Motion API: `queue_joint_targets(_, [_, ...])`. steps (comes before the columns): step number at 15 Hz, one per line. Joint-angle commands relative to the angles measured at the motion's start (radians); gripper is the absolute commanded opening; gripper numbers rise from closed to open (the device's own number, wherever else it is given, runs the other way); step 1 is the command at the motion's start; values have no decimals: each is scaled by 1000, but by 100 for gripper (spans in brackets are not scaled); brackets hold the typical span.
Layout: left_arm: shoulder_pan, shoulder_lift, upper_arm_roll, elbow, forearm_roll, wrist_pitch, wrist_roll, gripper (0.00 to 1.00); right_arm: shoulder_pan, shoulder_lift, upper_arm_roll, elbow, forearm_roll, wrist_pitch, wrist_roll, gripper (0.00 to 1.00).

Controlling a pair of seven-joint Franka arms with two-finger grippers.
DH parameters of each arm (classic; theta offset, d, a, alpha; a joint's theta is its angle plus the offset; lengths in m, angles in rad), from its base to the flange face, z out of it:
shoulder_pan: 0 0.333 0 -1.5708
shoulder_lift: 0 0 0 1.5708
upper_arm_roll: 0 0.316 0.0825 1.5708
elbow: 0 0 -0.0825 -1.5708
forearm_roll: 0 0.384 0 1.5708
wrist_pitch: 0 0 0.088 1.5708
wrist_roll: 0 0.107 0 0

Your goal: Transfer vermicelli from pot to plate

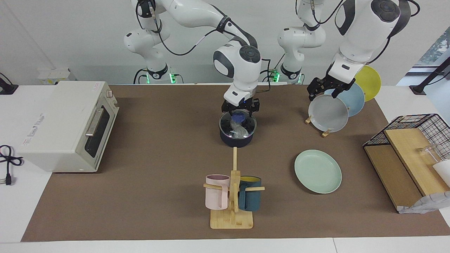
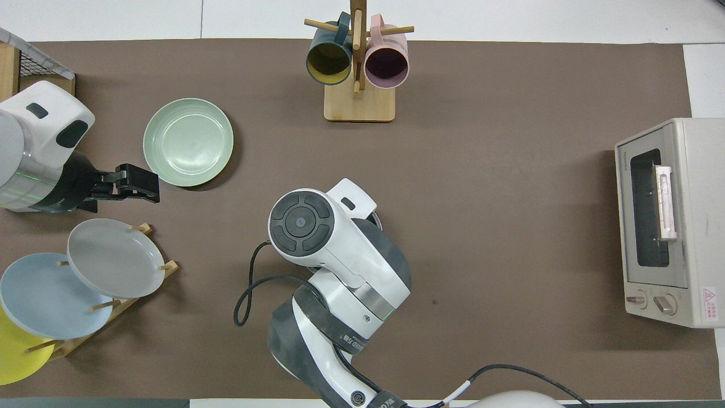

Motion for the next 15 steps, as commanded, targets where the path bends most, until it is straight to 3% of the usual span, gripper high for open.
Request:
queue_joint_targets(1, [14, -4, -6, 0, -13, -7, 5, 100, -1, -12, -1, -10, -20, -4, -1, 95])
queue_joint_targets(4, [14, -4, -6, 0, -13, -6, 5, 100, -7, -9, -1, 48, -22, -69, -1, 96])
queue_joint_targets(15, [0, -4, -7, 0, -13, -6, 2, 100, -4, -11, -1, -5, -40, -18, 2, 95])
